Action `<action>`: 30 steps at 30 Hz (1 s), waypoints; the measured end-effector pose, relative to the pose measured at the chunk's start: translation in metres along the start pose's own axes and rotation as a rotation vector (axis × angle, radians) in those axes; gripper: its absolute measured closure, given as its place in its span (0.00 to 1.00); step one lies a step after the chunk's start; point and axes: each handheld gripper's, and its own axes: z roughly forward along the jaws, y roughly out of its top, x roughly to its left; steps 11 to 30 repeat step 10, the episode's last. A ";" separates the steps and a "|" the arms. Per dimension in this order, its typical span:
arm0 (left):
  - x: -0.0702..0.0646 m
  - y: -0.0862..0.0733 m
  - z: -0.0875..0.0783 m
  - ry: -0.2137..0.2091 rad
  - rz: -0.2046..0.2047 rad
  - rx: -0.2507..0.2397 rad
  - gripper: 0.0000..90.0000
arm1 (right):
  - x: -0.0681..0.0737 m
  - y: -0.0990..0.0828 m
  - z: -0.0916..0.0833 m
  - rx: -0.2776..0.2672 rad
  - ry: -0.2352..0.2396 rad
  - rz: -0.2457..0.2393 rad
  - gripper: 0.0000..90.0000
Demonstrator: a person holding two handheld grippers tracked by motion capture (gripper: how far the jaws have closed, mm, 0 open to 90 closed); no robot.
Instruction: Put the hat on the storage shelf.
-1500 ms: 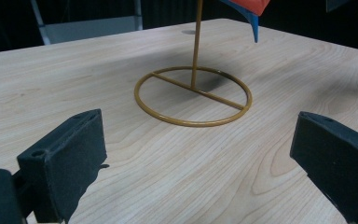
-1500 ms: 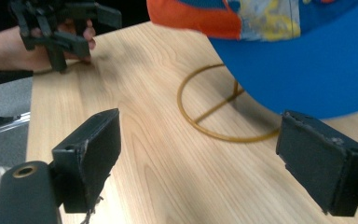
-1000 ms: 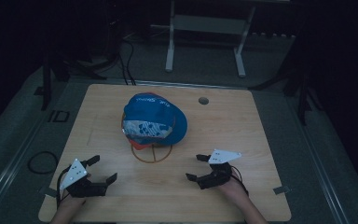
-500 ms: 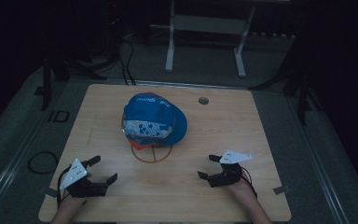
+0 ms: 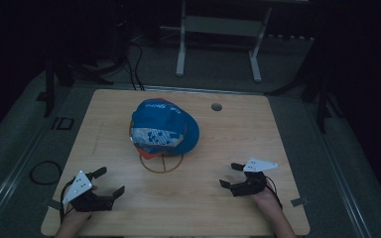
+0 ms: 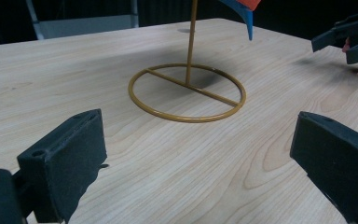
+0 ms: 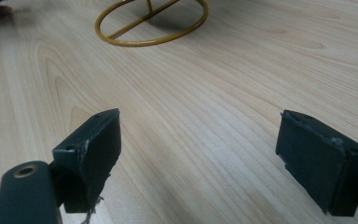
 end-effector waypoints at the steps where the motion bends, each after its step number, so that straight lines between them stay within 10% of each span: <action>1: 0.000 0.000 0.000 0.001 -0.002 -0.002 0.04 | 0.000 0.000 0.000 0.000 0.000 0.001 0.16; 30: 0.000 0.000 -0.001 -0.001 -0.002 -0.003 0.04 | 0.000 -0.001 0.003 0.014 -0.010 -0.010 0.16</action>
